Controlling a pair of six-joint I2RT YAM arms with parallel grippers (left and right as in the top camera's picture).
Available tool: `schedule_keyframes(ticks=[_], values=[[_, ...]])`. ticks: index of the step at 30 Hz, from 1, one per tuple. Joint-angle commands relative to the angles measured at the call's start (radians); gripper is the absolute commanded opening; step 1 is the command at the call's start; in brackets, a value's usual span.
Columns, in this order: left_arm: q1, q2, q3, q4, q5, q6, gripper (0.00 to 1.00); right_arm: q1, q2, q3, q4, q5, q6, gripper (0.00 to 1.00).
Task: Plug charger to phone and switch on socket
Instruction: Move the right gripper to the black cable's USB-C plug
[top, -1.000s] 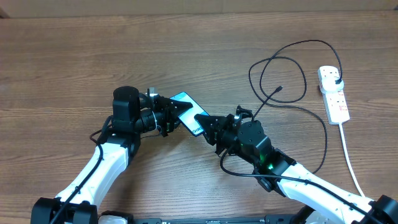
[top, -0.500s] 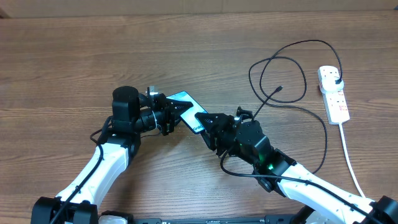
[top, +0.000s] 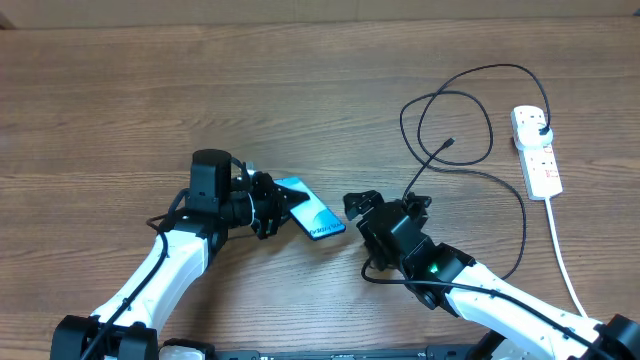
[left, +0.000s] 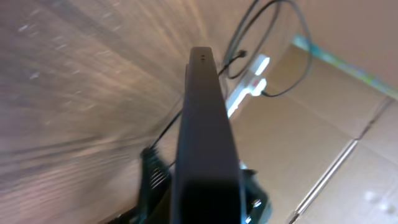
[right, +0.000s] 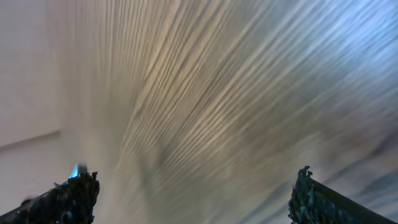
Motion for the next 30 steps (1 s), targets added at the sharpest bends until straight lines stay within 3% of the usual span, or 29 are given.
schedule_keyframes(ticks=[1, 5, 8, 17, 21, 23, 24, 25, 26, 27, 30], values=[[-0.006, -0.013, 0.018, -0.035, 0.043, 0.07, 0.08, -0.035, 0.0, 0.003, 0.019, 0.103, -0.234, 1.0], [-0.006, -0.013, 0.018, -0.043, 0.042, 0.095, 0.08, -0.077, -0.01, 0.048, 0.009, 0.065, -0.473, 1.0], [-0.006, -0.013, 0.018, -0.042, 0.039, 0.094, 0.06, -0.111, -0.01, 0.102, -0.055, 0.032, -0.511, 1.0], [-0.006, -0.013, 0.018, -0.043, 0.039, 0.093, 0.04, -0.341, 0.029, 0.406, -0.496, 0.019, -0.7, 0.97], [-0.006, -0.013, 0.018, -0.043, 0.039, 0.093, 0.04, -0.448, 0.107, 0.547, -0.616, -0.016, -0.799, 0.92], [-0.006, -0.013, 0.018, -0.043, 0.04, 0.093, 0.04, -0.5, 0.167, 0.611, -0.651, -0.048, -0.835, 0.85], [-0.007, -0.013, 0.018, -0.043, 0.04, 0.093, 0.04, -0.519, 0.194, 0.635, -0.658, -0.06, -0.849, 0.77], [-0.006, -0.013, 0.018, -0.043, 0.043, 0.093, 0.04, -0.539, 0.231, 0.66, -0.661, -0.065, -0.851, 0.66], [-0.007, -0.013, 0.018, -0.043, 0.044, 0.093, 0.04, -0.554, 0.262, 0.68, -0.661, -0.065, -0.851, 0.47], [-0.007, -0.013, 0.018, -0.043, 0.049, 0.093, 0.04, -0.571, 0.305, 0.703, -0.658, -0.065, -0.851, 0.38], [-0.007, -0.013, 0.018, -0.045, 0.051, 0.094, 0.06, -0.597, 0.402, 0.752, -0.665, -0.066, -0.852, 0.34]])
